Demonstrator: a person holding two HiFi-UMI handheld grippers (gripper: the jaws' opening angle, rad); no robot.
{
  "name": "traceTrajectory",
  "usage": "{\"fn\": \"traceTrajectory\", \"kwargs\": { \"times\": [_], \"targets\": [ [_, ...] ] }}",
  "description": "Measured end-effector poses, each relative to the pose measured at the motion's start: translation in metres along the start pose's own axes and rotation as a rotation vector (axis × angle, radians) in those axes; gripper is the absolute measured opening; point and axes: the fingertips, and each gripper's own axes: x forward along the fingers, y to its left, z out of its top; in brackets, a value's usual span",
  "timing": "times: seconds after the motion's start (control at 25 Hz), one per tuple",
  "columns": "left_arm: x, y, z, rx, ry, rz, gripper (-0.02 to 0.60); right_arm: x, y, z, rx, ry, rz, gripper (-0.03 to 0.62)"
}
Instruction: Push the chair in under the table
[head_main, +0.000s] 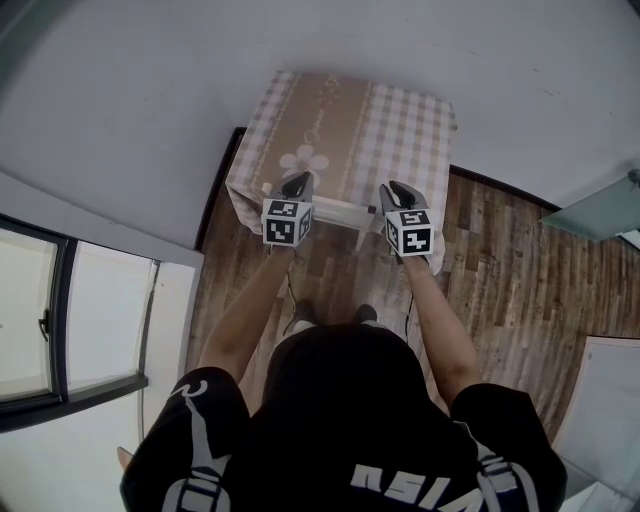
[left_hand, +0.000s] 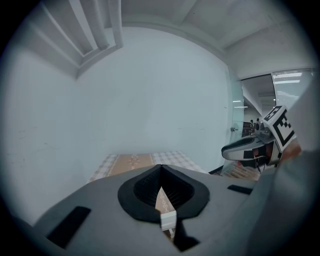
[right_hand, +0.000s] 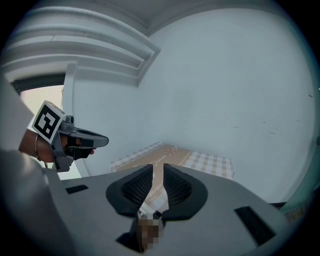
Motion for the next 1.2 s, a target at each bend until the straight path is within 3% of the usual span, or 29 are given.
{"fn": "traceTrajectory", "kwargs": {
  "times": [0.64,1.2],
  "targets": [
    [0.002,-0.002,-0.002,0.014,-0.006,-0.039,0.026,0.005,0.011,-0.009,0.006,0.026,0.009,0.018],
    [0.006,0.002,-0.009,0.027,0.010,-0.062,0.026,0.012,0.012,-0.014,-0.006,0.055,-0.010,0.015]
  ]
}}
